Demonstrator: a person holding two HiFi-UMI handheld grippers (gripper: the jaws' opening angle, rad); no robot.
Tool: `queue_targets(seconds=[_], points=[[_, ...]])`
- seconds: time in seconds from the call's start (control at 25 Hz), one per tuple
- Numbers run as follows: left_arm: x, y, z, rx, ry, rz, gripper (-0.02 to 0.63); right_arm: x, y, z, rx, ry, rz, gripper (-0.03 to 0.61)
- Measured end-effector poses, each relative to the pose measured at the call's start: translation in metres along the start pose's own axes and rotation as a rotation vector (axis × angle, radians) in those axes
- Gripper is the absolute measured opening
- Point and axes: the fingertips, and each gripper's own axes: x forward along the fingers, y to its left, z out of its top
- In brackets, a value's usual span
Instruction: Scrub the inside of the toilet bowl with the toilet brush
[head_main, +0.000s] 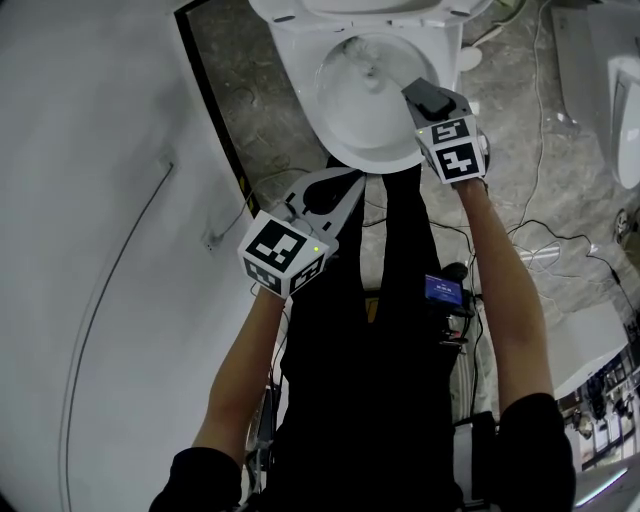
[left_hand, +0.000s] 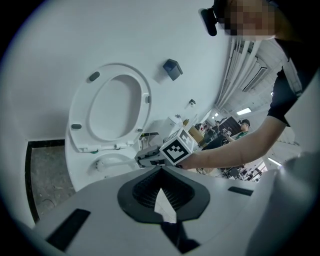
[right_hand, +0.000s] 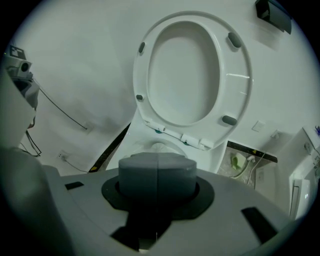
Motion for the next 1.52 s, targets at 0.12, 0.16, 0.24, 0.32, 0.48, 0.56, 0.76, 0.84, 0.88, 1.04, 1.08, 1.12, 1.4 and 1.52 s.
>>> queue_targets(seconds=[0.12,0.16,0.24,0.32,0.48,0.56,0.76,0.84,0.88,1.04,1.08,1.12,1.4,1.52], points=[[0.0,-0.001,-0.001,0.002,0.005,-0.002,0.011,0.003,0.008,0.0,-0.007,0.002,0.017,0.153],[0.0,0.0,-0.002,0.001,0.005,-0.001,0.012,0.004,0.011,0.0,-0.008,0.002,0.023,0.153],[0.0,0.002,-0.001,-0.001,0.005,0.004,0.011,0.005,0.016,0.0,-0.01,0.002,0.035,0.153],[0.0,0.004,-0.001,-0.005,0.004,0.01,0.011,0.007,0.02,0.001,-0.017,0.002,0.045,0.153],[0.001,0.008,-0.001,-0.011,0.008,0.015,0.011,0.008,0.028,0.002,-0.026,0.006,0.074,0.153],[0.002,0.007,-0.001,-0.01,0.012,0.015,0.012,0.008,0.034,0.001,-0.033,0.008,0.094,0.153],[0.003,0.005,-0.005,-0.008,0.02,0.01,0.012,0.006,0.049,-0.005,-0.066,0.022,0.138,0.153],[0.004,0.004,-0.005,-0.007,0.023,0.006,0.012,0.005,0.052,-0.008,-0.077,0.028,0.154,0.153],[0.004,0.003,-0.006,-0.005,0.025,0.004,0.011,0.005,0.053,-0.01,-0.08,0.032,0.162,0.153],[0.004,0.004,-0.006,-0.004,0.029,0.004,0.012,0.002,0.055,-0.018,-0.088,0.045,0.192,0.153],[0.004,0.005,-0.006,-0.004,0.03,0.005,0.011,0.001,0.055,-0.019,-0.088,0.046,0.199,0.153],[0.005,0.005,-0.006,-0.004,0.031,0.006,0.011,0.001,0.055,-0.021,-0.088,0.046,0.205,0.153],[0.007,0.004,-0.01,-0.006,0.041,0.007,0.011,-0.004,0.061,-0.029,-0.108,0.057,0.252,0.153],[0.007,0.005,-0.012,-0.012,0.046,0.014,0.011,-0.007,0.063,-0.033,-0.106,0.066,0.272,0.153]])
